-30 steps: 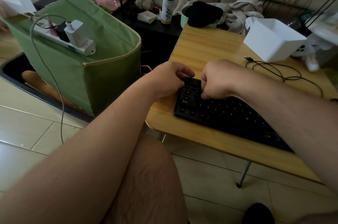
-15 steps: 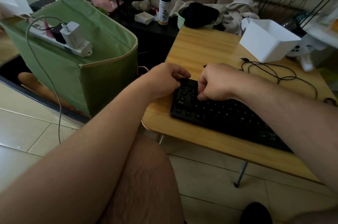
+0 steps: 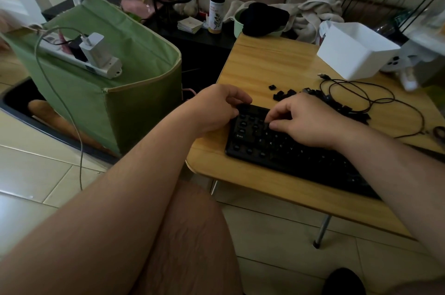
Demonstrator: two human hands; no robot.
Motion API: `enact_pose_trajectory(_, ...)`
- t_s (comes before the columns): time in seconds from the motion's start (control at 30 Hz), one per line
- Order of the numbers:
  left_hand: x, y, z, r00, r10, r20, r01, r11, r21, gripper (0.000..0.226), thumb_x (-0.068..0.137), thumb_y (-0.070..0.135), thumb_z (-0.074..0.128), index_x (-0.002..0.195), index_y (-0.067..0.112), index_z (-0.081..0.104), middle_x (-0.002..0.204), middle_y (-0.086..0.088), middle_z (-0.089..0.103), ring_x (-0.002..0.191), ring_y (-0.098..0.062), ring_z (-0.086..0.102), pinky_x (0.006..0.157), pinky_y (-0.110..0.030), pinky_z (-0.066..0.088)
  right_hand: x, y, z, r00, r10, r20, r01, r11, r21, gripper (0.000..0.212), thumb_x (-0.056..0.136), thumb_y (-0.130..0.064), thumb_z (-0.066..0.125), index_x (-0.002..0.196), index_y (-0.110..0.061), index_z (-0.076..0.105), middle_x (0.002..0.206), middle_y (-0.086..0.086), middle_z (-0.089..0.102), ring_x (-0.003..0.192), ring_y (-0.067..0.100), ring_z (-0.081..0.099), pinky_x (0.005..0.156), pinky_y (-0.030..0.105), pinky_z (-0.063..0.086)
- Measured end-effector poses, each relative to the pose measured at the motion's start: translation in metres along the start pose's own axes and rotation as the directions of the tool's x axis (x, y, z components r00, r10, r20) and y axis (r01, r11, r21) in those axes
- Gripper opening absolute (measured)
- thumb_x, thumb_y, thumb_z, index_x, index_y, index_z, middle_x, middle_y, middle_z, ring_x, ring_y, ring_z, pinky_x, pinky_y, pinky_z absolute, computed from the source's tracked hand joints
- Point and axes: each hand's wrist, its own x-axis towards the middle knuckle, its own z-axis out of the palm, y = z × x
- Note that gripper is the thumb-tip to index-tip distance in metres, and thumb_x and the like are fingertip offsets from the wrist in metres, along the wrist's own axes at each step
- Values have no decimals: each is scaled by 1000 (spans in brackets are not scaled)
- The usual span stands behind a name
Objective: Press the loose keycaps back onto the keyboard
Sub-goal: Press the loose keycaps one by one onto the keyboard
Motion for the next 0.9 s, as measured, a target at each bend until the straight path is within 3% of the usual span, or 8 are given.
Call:
enact_pose_trajectory(0.27, 2, -3, 1, 1000, 5, -7, -5, 1000, 3, 46, 97, -1, 59, 120, 37, 72, 120, 13, 67, 119, -11, 60, 107, -41, 51, 4, -3, -2, 998, -54, 22, 55, 998, -38, 12, 96, -31, 72, 100, -41, 77, 96, -24, 69, 92, -6, 61, 74, 12, 41)
enact_pose_trajectory(0.43, 3, -4, 1, 1000, 5, -9, -4, 1000, 6, 46, 97, 0, 59, 118, 39, 73, 118, 14, 66, 118, -10, 60, 108, -41, 51, 13, -8, -9, 995, 72, 68, -69, 996, -49, 6, 94, -33, 75, 91, -36, 78, 95, -18, 70, 90, 2, 61, 70, 22, 44)
enact_pose_trajectory(0.63, 3, -1, 1, 1000, -5, 6, 5, 1000, -4, 47, 98, -2, 58, 123, 35, 72, 115, 17, 65, 116, -8, 60, 102, -34, 51, 22, -24, -19, 977, 170, 131, -138, 965, -225, 7, 92, -29, 76, 86, -32, 77, 95, -12, 67, 86, 5, 56, 64, 23, 40)
enact_pose_trajectory(0.9, 2, 2, 2, 1000, -11, 6, 11, 1000, -8, 47, 98, -3, 57, 125, 33, 71, 107, 21, 64, 109, 0, 59, 84, -19, 47, 28, -29, -21, 948, 261, 179, -239, 961, -138, 5, 92, -28, 77, 88, -30, 78, 98, -7, 68, 93, 12, 59, 77, 30, 45)
